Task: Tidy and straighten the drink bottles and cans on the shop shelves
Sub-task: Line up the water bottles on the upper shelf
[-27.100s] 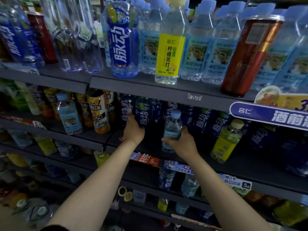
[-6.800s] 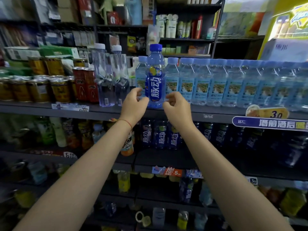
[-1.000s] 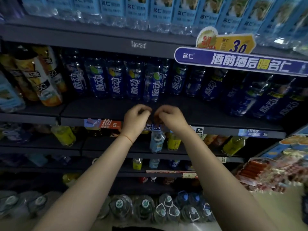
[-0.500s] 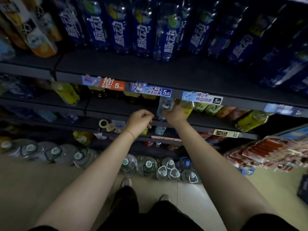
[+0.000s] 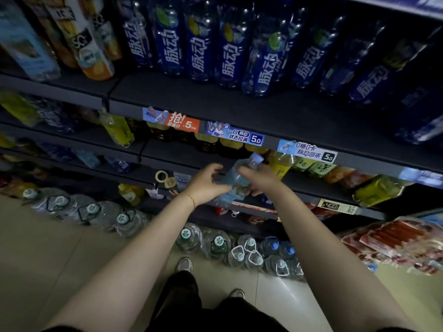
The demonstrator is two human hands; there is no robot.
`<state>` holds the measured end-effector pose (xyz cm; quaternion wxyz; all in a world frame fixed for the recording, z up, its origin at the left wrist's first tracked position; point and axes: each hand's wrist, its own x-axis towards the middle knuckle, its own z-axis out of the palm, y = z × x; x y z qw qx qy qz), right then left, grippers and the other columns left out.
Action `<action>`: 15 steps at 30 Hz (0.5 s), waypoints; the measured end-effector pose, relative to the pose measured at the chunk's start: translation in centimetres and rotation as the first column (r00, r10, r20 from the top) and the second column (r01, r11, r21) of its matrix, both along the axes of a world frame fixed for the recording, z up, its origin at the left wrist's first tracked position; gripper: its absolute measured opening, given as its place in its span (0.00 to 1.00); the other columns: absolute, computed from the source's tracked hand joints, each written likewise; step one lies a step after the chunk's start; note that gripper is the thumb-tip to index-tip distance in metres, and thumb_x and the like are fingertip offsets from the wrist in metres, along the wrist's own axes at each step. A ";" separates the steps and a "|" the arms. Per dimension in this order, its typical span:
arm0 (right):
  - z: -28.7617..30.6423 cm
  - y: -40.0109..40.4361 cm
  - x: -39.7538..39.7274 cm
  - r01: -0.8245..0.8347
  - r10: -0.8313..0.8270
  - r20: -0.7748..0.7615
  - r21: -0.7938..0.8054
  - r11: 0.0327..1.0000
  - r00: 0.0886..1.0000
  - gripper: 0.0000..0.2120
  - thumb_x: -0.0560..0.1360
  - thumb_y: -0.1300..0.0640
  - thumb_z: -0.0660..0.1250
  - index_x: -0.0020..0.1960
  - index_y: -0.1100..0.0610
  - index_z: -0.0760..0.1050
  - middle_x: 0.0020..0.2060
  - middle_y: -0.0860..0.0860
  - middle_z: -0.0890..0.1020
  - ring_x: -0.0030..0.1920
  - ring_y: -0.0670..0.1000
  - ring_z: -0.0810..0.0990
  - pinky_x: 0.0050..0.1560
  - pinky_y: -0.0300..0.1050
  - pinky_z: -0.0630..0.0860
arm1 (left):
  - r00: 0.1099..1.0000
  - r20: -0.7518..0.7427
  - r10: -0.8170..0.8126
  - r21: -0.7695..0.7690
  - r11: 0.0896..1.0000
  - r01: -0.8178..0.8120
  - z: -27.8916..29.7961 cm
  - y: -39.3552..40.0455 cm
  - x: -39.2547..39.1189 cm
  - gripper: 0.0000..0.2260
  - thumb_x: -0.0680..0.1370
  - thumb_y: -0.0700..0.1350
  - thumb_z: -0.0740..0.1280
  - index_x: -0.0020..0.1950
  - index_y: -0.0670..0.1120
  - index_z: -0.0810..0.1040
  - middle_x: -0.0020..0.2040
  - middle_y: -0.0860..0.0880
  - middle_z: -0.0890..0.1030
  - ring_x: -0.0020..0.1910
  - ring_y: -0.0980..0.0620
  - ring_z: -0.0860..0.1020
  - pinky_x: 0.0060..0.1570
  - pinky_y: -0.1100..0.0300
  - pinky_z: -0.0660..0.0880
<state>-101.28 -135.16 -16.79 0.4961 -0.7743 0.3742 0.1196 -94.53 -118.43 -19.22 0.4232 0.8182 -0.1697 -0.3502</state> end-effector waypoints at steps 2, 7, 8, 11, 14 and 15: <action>0.8 0.4 -1.1 -0.142 0.142 0.017 0.037 0.989 0.990 0.15 0.74 0.44 0.70 0.51 0.56 0.78 0.39 0.54 0.85 0.37 0.57 0.86 0.42 0.49 0.83 | 0.997 0.009 -0.076 0.023 0.997 0.076 0.8 -0.3 -1.0 0.36 0.70 0.53 0.77 0.74 0.53 0.66 0.66 0.55 0.71 0.65 0.52 0.72 0.63 0.54 0.72; 4.0 0.1 -3.6 -0.339 0.319 0.130 0.187 0.922 0.939 0.28 0.73 0.34 0.67 0.55 0.59 0.78 0.42 0.58 0.85 0.37 0.59 0.86 0.47 0.53 0.84 | 0.997 -0.072 -0.039 -0.107 0.994 0.031 4.4 0.3 -3.0 0.20 0.67 0.51 0.80 0.56 0.50 0.80 0.50 0.53 0.85 0.47 0.55 0.83 0.47 0.59 0.79; 4.7 -0.3 -4.2 -0.361 0.325 0.171 0.261 0.895 0.930 0.32 0.72 0.32 0.65 0.56 0.61 0.78 0.42 0.59 0.85 0.39 0.60 0.86 0.49 0.54 0.83 | 0.993 -0.111 -0.037 -0.181 0.983 0.016 5.6 0.7 -3.5 0.19 0.67 0.52 0.80 0.54 0.49 0.81 0.48 0.51 0.86 0.46 0.54 0.84 0.47 0.58 0.79; 6.9 -1.4 -5.8 -0.480 0.367 0.327 0.405 0.778 0.871 0.42 0.66 0.26 0.64 0.58 0.63 0.78 0.45 0.61 0.84 0.44 0.58 0.84 0.47 0.50 0.82 | 0.978 -0.205 0.036 -0.412 0.903 -0.119 9.6 1.1 -4.5 0.13 0.70 0.49 0.76 0.52 0.46 0.81 0.44 0.49 0.86 0.42 0.52 0.84 0.44 0.58 0.79; 10.3 -1.2 -6.8 -0.565 0.368 0.470 0.399 0.722 0.802 0.38 0.63 0.28 0.72 0.60 0.56 0.79 0.48 0.56 0.84 0.47 0.55 0.83 0.47 0.47 0.81 | 0.978 -0.147 0.151 -0.560 0.802 -0.208 15.1 0.7 -5.3 0.11 0.71 0.46 0.74 0.50 0.45 0.80 0.41 0.50 0.85 0.40 0.53 0.83 0.41 0.62 0.79; 11.9 -1.0 -6.9 -0.577 0.362 0.511 0.363 0.731 0.780 0.39 0.63 0.29 0.74 0.62 0.56 0.78 0.50 0.56 0.83 0.49 0.56 0.83 0.50 0.49 0.80 | 0.980 -0.087 0.177 -0.596 0.779 -0.193 17.0 0.6 -5.5 0.14 0.69 0.47 0.77 0.50 0.45 0.80 0.42 0.51 0.85 0.41 0.54 0.83 0.42 0.63 0.78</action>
